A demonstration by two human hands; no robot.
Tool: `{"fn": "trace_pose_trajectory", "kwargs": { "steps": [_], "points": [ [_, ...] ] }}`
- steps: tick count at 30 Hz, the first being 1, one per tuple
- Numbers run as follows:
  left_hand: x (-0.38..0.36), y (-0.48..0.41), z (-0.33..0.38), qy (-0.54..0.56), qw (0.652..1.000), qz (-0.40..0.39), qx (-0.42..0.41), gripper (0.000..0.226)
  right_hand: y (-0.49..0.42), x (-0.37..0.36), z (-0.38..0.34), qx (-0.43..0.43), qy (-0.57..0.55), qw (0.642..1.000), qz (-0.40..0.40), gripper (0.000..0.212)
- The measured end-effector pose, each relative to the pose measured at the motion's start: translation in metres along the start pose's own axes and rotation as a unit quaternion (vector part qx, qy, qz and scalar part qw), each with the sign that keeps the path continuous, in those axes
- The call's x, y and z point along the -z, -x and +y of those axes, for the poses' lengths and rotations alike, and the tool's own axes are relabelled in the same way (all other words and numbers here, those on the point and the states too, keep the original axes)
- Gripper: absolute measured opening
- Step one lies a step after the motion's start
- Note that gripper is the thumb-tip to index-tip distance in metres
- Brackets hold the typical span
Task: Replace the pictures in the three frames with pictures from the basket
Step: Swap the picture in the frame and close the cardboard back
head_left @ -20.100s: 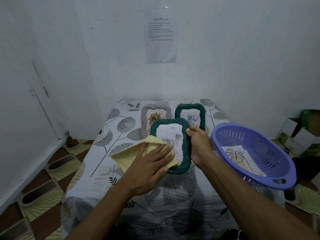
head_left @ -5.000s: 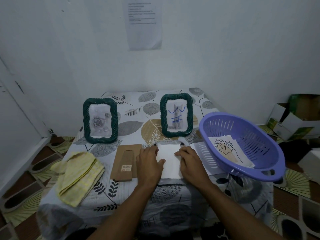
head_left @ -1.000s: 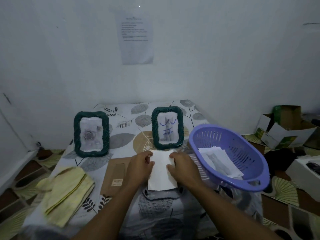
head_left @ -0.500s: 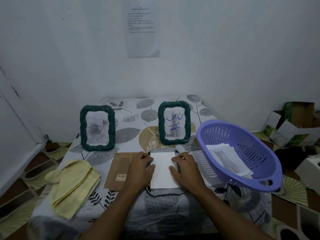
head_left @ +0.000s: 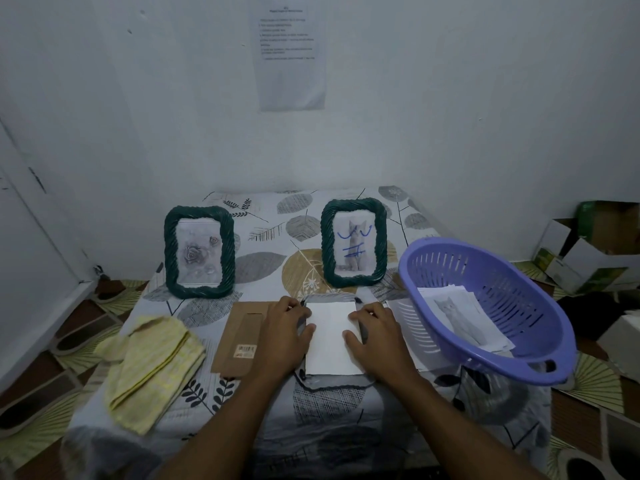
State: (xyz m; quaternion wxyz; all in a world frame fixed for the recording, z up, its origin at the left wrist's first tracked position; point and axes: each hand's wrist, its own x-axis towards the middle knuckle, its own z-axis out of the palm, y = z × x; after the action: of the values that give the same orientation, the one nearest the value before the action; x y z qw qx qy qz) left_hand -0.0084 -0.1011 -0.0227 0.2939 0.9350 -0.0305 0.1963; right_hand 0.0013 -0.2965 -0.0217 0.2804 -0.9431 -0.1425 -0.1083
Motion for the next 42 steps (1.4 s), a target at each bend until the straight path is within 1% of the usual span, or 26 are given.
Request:
{"fn": "trace_pose_trajectory", "kwargs": {
  "steps": [5,10,15,18,19,20,22,24,25,26,28,31,33,36,38,40,42],
  "points": [
    [-0.003,-0.001,0.001,-0.026,1.000,-0.008,0.007,0.029,0.000,-0.002,0.001,0.001,0.000,1.000,0.003,0.040],
    [-0.001,0.001,0.004,0.018,0.999,0.003,0.031,0.029,0.000,-0.001,0.001,0.000,0.002,1.000,0.004,0.040],
    [0.001,0.002,0.001,0.055,0.997,-0.011,0.054,0.027,0.000,-0.001,0.002,0.001,-0.007,1.000,0.006,0.039],
    [0.009,0.002,0.011,0.098,0.994,0.024,0.045,0.017,0.000,-0.001,0.002,-0.001,-0.019,1.000,0.010,0.038],
    [0.015,0.001,0.013,0.092,0.994,0.043,0.041,0.017,0.001,-0.001,0.002,-0.001,-0.023,1.000,0.010,0.038],
    [0.020,0.001,0.013,0.064,0.995,0.059,0.038,0.020,0.001,-0.001,0.002,-0.002,-0.030,0.999,0.011,0.037],
    [0.031,-0.002,0.002,-0.029,0.996,0.068,0.053,0.033,0.002,0.000,0.001,-0.003,-0.052,0.998,0.019,0.034],
    [0.042,0.000,-0.014,-0.141,0.982,0.037,0.116,0.047,0.002,0.001,0.000,-0.010,-0.077,0.996,0.030,0.032],
    [0.046,0.004,-0.021,-0.180,0.971,0.015,0.153,0.052,0.002,0.002,0.000,-0.017,-0.088,0.995,0.034,0.031],
    [0.050,0.009,-0.026,-0.194,0.964,0.002,0.181,0.055,0.001,0.002,-0.001,-0.024,-0.097,0.994,0.036,0.031],
    [0.052,0.017,-0.032,-0.167,0.965,0.003,0.204,0.050,0.001,0.003,-0.002,-0.035,-0.103,0.993,0.034,0.033],
    [0.059,0.018,-0.031,-0.075,0.972,0.028,0.221,0.031,0.000,0.006,-0.002,-0.050,-0.106,0.993,0.017,0.034],
    [0.066,0.014,-0.026,-0.019,0.972,0.045,0.230,0.032,0.000,0.009,-0.004,-0.047,-0.096,0.994,0.014,0.033],
    [0.078,0.004,-0.008,0.030,0.965,0.072,0.249,0.034,-0.005,0.014,-0.013,0.003,-0.074,0.997,0.037,0.030],
    [0.080,-0.005,0.008,0.041,0.967,0.071,0.240,0.035,-0.011,0.022,-0.030,0.006,-0.129,0.991,0.028,0.029],
    [0.075,-0.011,0.028,0.056,0.970,0.055,0.231,0.036,-0.019,0.031,-0.048,-0.030,-0.209,0.978,-0.002,0.028],
    [0.066,-0.015,0.045,0.059,0.972,0.039,0.224,0.035,-0.026,0.035,-0.057,-0.066,-0.261,0.963,-0.015,0.028]
  ]
}}
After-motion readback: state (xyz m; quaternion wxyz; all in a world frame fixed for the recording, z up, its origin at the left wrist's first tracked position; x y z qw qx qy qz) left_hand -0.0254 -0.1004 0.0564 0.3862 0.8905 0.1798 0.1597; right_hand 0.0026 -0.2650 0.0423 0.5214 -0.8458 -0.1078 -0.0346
